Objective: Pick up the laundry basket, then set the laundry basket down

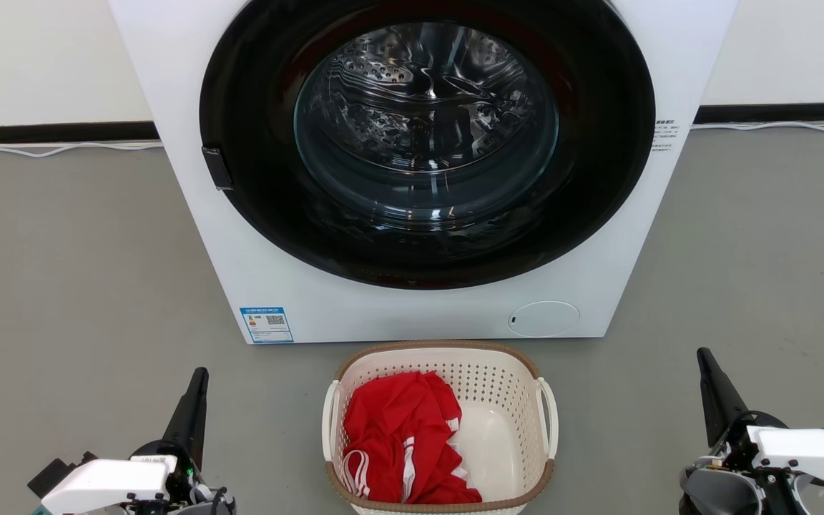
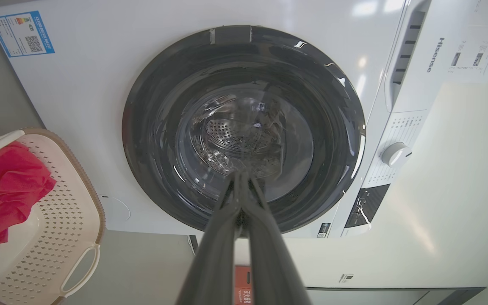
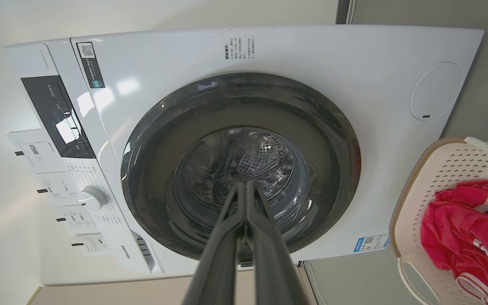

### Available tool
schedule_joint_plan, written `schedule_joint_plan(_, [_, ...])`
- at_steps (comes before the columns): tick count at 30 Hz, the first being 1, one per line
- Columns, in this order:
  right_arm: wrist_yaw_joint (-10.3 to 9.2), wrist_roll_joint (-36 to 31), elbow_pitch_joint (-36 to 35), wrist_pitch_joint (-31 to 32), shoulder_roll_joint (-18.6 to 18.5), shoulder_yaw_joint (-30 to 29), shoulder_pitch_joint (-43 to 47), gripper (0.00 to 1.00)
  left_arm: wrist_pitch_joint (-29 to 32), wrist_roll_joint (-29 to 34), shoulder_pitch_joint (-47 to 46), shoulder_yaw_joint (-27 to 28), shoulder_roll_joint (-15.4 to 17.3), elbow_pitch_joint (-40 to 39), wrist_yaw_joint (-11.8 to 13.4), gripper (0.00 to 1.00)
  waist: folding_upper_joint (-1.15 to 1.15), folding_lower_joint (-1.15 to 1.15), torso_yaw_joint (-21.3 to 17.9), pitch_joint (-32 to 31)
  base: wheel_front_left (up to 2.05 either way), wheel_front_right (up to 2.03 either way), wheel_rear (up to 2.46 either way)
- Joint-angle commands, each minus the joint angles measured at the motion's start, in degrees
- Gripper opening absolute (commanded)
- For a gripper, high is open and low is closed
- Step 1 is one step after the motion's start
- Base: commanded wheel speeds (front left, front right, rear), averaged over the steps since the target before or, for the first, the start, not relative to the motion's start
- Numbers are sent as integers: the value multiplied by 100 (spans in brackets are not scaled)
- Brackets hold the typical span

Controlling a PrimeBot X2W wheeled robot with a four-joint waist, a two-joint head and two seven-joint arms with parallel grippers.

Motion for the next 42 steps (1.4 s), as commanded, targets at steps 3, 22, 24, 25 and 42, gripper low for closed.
schedule_joint_plan(3, [42, 38, -178, 42, -22, 109, -160, 0, 10, -29, -321, 175, 59, -164, -42, 0, 0, 0, 0, 0, 0, 0, 0])
schedule_joint_plan(22, [42, 38, -178, 42, -22, 109, -160, 0, 10, -29, -321, 175, 59, -164, -42, 0, 0, 0, 0, 0, 0, 0, 0])
schedule_joint_plan(24, [42, 38, -178, 42, -22, 109, -160, 0, 10, -29, -321, 175, 59, -164, -42, 0, 0, 0, 0, 0, 0, 0, 0])
schedule_joint_plan(25, [42, 38, -178, 42, -22, 109, -160, 0, 10, -29, -321, 175, 59, -164, -42, 0, 0, 0, 0, 0, 0, 0, 0])
schedule_joint_plan(42, [0, -39, 43, -110, 12, 103, 12, 100, -121, 40, 32, -35, -27, 63, 0, 100, 0, 12, -1, -6, 0, 0, 0])
